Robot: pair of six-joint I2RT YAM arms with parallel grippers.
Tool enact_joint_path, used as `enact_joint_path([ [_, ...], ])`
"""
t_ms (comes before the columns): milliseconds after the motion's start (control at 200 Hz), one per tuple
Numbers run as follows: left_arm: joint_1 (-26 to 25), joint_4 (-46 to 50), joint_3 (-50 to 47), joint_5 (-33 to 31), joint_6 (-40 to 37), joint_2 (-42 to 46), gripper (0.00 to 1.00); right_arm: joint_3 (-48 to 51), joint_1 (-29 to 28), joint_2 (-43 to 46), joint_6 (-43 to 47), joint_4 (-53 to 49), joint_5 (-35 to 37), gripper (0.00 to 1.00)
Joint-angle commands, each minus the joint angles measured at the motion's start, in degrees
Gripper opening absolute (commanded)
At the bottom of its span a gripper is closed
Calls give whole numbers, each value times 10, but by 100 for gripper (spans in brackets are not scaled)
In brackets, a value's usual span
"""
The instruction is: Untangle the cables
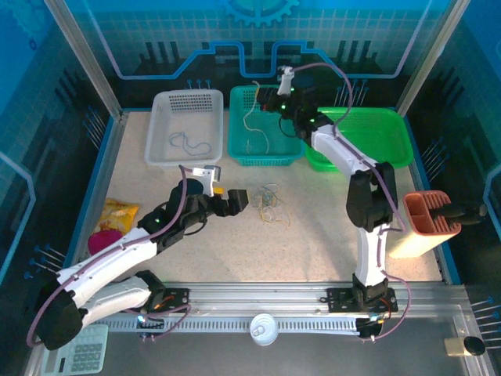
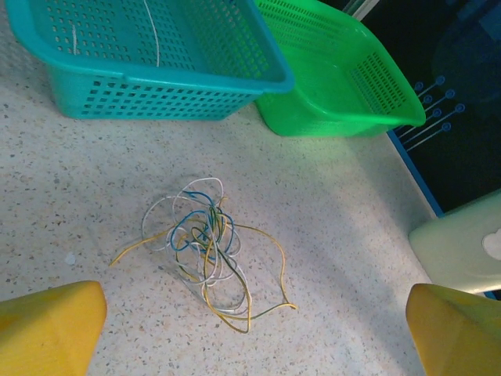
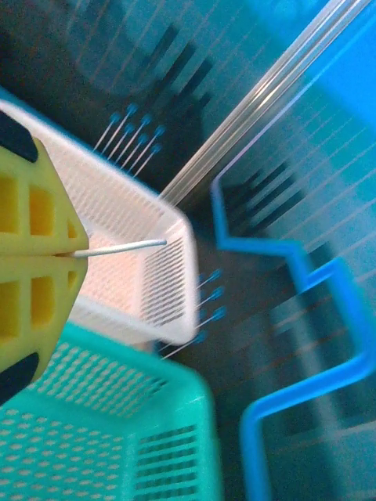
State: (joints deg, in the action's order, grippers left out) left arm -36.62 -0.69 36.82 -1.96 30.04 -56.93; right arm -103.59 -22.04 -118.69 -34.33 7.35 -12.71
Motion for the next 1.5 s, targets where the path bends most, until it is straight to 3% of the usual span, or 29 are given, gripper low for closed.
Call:
enact_joint_path([
  [0, 5, 12, -2, -8, 9, 9, 99, -41, -7, -40, 42, -81, 15, 0],
  [45, 5, 13, 0, -8, 10, 11, 99, -75, -7, -60, 58, -124, 17, 5],
  [135, 7, 16, 1, -9, 13, 18, 99, -135, -6, -82, 89, -198, 28, 44],
  [190, 8, 18, 0, -10, 14, 23, 99, -152, -4, -78, 100, -217, 34, 62],
  [275, 8, 21, 0, -13, 15, 29, 99, -153, 0, -53, 105, -221, 36, 77],
  [345, 8, 23, 1, -14, 15, 32, 99, -151, 4, -28, 105, -221, 37, 83],
  [625, 8, 23, 2, -12, 20, 31, 99, -38, 3, 94, 83, -177, 8, 84],
  [900, 11, 24, -8, -3, 32, 13, 99, 252, -19, 265, 59, -87, 3, 82],
  [1065, 16, 9, -17, 9, 39, -6, 99, 419, -40, 356, 64, -79, 35, 79],
  [1311, 20, -4, -5, 37, 43, -60, 99, 596, -65, 441, 61, -113, 81, 66],
  [1496, 22, -5, 8, 49, 49, -99, 99, 665, -61, 482, 72, -137, 132, 57],
])
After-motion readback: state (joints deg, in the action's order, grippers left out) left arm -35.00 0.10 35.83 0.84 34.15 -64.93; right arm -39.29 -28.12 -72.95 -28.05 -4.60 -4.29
